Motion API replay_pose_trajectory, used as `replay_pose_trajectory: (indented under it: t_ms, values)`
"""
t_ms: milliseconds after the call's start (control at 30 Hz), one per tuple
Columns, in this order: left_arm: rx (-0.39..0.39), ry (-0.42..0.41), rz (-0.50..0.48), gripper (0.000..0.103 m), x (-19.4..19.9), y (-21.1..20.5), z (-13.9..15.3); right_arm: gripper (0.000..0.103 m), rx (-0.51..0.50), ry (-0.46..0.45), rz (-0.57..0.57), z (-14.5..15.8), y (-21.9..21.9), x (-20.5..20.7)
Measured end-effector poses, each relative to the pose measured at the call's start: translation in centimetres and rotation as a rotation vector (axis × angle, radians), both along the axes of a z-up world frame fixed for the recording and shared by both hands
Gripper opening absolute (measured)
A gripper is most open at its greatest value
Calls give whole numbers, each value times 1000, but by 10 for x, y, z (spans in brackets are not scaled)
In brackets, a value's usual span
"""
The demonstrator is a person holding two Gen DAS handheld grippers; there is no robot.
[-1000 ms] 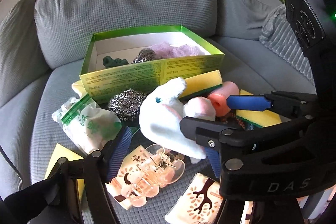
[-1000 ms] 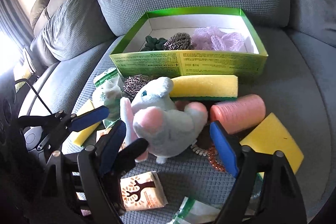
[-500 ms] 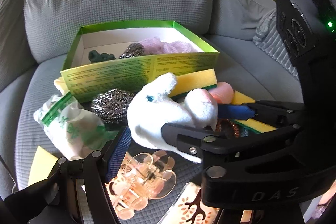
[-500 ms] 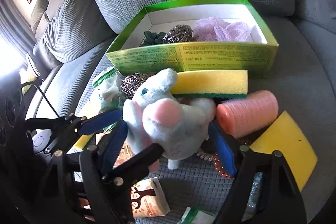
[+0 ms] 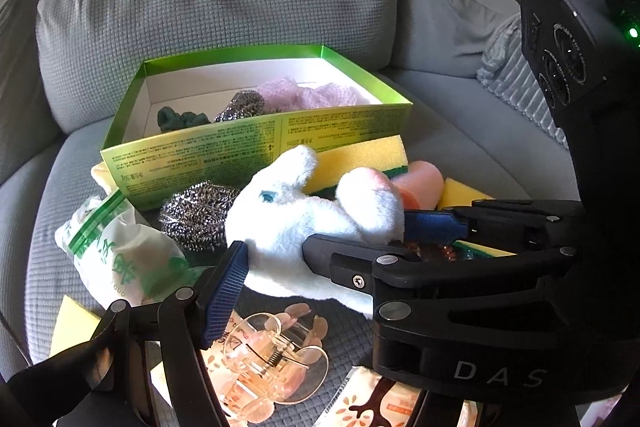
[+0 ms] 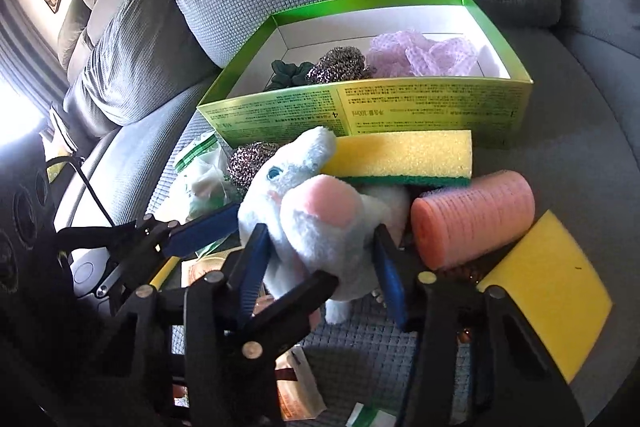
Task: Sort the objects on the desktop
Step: 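Lower the open right tool around the white plush bunny, then close the right tool on the white plush bunny and lift it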
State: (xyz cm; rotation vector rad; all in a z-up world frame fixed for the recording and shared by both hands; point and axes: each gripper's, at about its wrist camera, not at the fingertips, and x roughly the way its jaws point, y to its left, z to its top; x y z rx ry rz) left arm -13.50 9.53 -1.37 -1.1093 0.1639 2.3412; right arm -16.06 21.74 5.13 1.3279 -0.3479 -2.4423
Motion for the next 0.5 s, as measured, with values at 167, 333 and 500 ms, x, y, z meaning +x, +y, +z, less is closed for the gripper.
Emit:
replay_pose_trajectory:
  t_ms: [167,333,500]
  values:
    - [-13,22,4,71,1,5,4,38,21,33,2,5,-2,3]
    - [-8,35,8,71,2,4,7,34,16,48,-3,10,-2,3]
    - [-10,67,8,71,5,4,19,31,19,84,0,21,-3,7]
